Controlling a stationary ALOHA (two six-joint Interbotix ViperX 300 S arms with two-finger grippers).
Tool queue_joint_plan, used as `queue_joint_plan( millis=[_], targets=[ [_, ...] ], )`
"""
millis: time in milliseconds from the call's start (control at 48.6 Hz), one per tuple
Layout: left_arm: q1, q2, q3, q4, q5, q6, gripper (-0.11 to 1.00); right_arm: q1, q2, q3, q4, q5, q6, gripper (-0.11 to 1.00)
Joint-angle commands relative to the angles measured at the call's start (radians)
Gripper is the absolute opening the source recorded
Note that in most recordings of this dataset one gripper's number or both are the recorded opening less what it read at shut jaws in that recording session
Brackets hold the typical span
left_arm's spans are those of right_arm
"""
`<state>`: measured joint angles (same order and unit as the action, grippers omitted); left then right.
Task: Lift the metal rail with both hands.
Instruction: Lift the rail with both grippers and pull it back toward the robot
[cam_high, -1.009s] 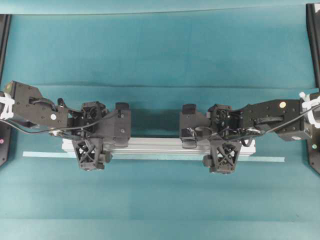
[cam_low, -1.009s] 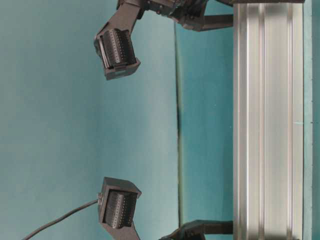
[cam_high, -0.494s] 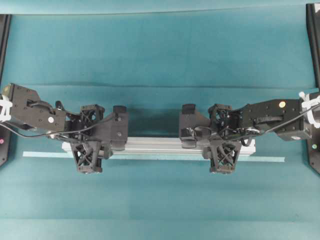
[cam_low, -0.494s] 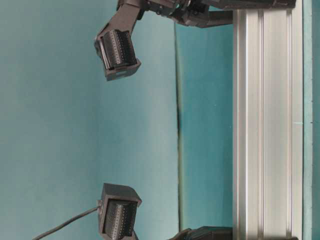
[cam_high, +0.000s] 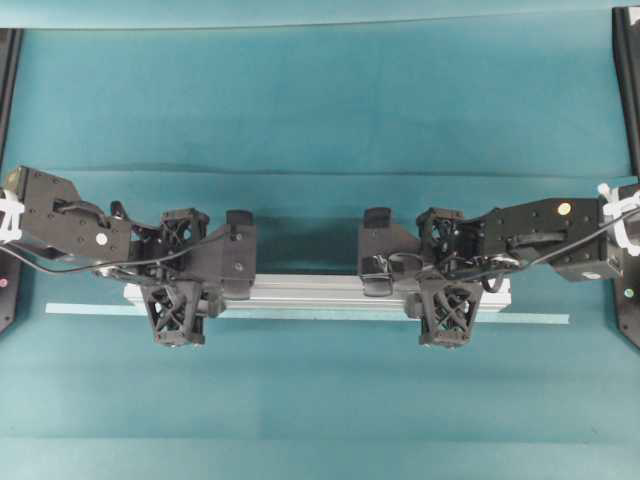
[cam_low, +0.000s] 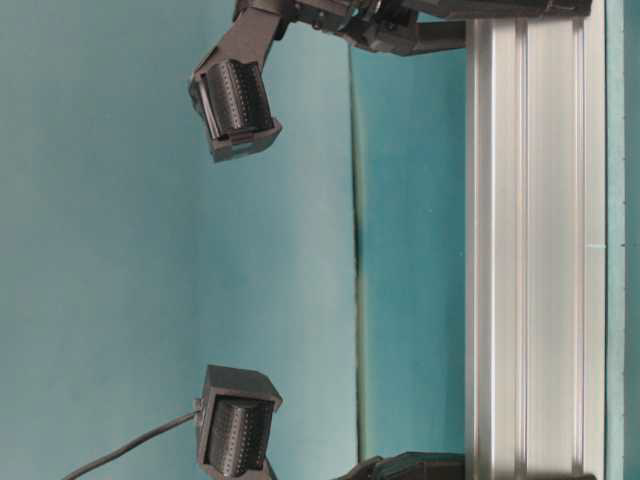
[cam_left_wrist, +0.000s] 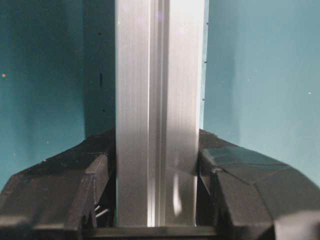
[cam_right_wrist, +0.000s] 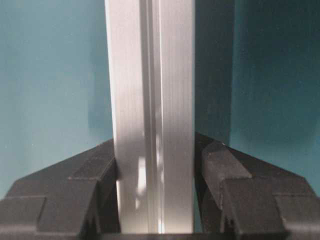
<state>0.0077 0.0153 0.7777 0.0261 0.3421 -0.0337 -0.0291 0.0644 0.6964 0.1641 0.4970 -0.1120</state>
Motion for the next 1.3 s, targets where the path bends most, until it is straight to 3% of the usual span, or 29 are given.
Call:
queue_joint_plan(
  millis=[0, 474, 700, 947, 1277],
  targets=[
    [0.012, -0.028, -0.017, 0.003, 0.008, 0.002, 0.36, 0.003, -0.015, -0.018, 0.003, 0.018, 0.005, 0.40],
    [0.014, -0.181, -0.054, 0.003, 0.158, -0.003, 0.36, -0.037, -0.112, -0.140, 0.003, 0.258, 0.005, 0.40],
    [0.017, -0.242, -0.124, 0.002, 0.287, -0.017, 0.36, -0.051, -0.161, -0.195, 0.002, 0.359, 0.012, 0.40],
    [0.020, -0.284, -0.178, 0.003, 0.353, -0.015, 0.36, -0.057, -0.193, -0.249, -0.009, 0.448, 0.066, 0.40],
    [0.021, -0.305, -0.272, 0.003, 0.480, -0.003, 0.36, -0.055, -0.201, -0.364, -0.009, 0.583, 0.069, 0.40]
  ],
)
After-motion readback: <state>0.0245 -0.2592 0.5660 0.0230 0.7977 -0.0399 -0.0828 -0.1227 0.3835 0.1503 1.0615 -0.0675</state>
